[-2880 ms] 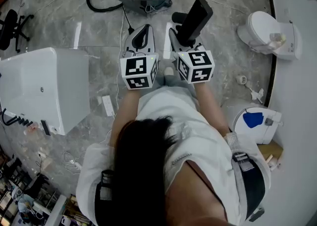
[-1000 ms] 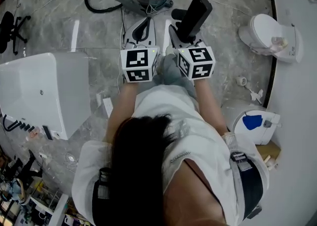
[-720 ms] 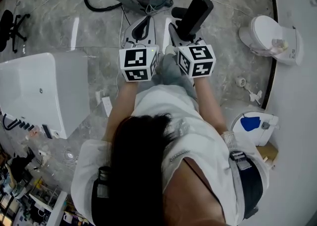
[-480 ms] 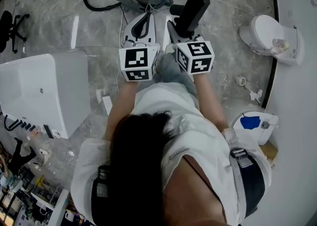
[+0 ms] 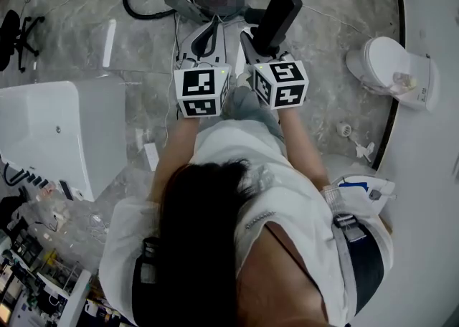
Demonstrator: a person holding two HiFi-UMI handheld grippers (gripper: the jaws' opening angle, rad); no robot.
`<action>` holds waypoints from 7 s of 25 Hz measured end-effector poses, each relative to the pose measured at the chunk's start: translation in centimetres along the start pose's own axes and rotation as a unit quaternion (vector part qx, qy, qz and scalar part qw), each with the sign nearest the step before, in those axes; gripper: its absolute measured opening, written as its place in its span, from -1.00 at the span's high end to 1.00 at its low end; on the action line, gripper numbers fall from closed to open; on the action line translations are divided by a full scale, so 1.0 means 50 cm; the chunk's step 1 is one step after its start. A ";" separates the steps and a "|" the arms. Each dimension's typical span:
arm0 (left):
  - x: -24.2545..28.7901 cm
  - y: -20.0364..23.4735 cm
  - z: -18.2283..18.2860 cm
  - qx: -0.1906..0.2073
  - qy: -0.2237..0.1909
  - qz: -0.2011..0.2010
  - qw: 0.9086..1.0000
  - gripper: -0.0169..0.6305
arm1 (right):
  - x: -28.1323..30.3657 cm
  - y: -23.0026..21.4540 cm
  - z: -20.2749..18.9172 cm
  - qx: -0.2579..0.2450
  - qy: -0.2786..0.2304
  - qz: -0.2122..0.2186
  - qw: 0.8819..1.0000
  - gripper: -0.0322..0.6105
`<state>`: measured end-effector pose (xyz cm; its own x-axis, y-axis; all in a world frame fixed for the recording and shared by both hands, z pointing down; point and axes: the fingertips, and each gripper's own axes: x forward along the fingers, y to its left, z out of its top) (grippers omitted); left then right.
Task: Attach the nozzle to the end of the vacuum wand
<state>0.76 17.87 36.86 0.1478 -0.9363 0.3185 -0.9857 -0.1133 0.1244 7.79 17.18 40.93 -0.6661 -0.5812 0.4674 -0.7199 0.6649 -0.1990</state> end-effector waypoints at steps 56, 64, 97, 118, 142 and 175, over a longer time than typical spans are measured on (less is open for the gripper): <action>0.243 -0.046 0.027 -0.004 0.019 0.062 0.998 0.95 | 0.110 -0.220 0.056 -0.049 0.031 0.040 0.998 0.61; 0.287 -0.019 0.046 -0.008 0.020 0.054 0.998 0.95 | 0.154 -0.237 0.086 -0.040 0.033 0.037 0.998 0.61; 0.497 0.154 0.030 -0.008 0.111 0.014 0.994 0.95 | 0.396 -0.269 0.159 0.007 0.075 0.011 0.997 0.61; 0.589 0.245 0.028 0.012 0.140 -0.045 0.989 0.95 | 0.502 -0.277 0.208 0.025 0.077 -0.026 0.996 0.61; 0.675 0.288 -0.024 0.051 0.189 -0.047 0.980 0.95 | 0.553 -0.308 0.241 0.025 0.074 -0.024 0.997 0.61; 0.834 0.288 -0.171 0.190 0.247 -0.199 0.929 0.39 | 0.592 -0.363 0.249 0.020 0.103 0.006 0.994 0.61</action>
<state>-6.59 -19.95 59.99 0.4325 -0.5385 0.7231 -0.7886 -0.6148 0.0139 -1.32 -17.94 47.64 -0.6230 -0.4626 0.6307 -0.7226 0.6492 -0.2376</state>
